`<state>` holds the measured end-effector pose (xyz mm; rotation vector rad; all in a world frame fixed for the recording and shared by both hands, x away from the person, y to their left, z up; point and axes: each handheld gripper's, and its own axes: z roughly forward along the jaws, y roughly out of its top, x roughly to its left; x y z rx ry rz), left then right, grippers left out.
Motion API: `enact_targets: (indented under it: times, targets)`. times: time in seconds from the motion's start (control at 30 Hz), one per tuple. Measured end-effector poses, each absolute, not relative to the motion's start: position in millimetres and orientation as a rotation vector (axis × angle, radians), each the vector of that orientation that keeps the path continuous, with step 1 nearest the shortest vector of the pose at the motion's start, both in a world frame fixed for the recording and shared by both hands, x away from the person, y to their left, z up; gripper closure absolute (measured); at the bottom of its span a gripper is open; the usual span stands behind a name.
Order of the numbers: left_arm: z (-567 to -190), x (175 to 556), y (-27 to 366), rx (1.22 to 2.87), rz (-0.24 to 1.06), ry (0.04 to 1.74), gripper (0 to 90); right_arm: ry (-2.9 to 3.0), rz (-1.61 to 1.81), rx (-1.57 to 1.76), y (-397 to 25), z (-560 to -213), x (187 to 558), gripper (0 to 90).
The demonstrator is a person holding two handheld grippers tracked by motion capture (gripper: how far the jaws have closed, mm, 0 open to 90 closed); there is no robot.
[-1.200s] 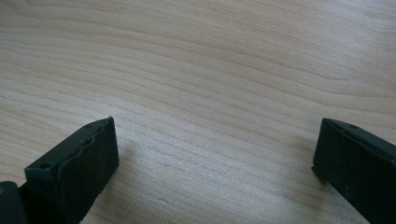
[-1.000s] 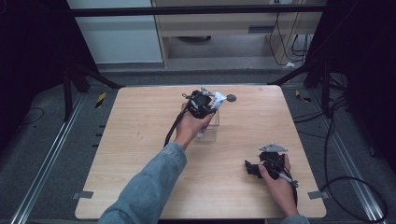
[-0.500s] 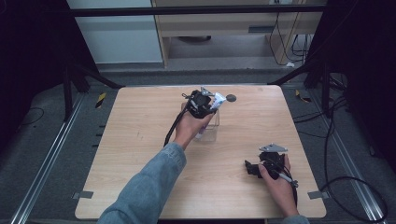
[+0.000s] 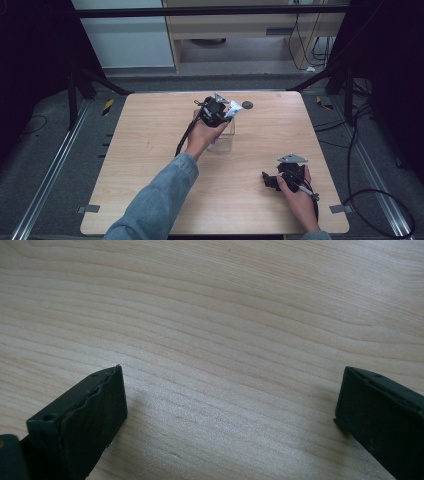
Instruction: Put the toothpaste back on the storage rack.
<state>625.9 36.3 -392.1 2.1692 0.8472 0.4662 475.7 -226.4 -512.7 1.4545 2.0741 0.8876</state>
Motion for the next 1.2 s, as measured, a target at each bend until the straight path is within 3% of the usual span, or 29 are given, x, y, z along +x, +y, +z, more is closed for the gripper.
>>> enact_targets:
  times: [0.47, 0.8, 1.2]
  targets:
    - [-381.7, 614.0, 38.1, 2.155, 0.547, 0.802, 49.8, 2.074, 0.887, 1.457, -226.3, -512.7, 475.6, 0.3]
    - [-371.8, 603.8, 39.3, 2.163, 0.565, 0.748, 43.7, 2.074, 0.887, 1.457, -226.3, -512.7, 475.6, 0.3]
    - [-363.3, 589.7, 38.3, 2.202, 0.514, 0.692, 20.9, 2.074, 0.888, 1.457, -226.3, -512.8, 475.7, 0.3]
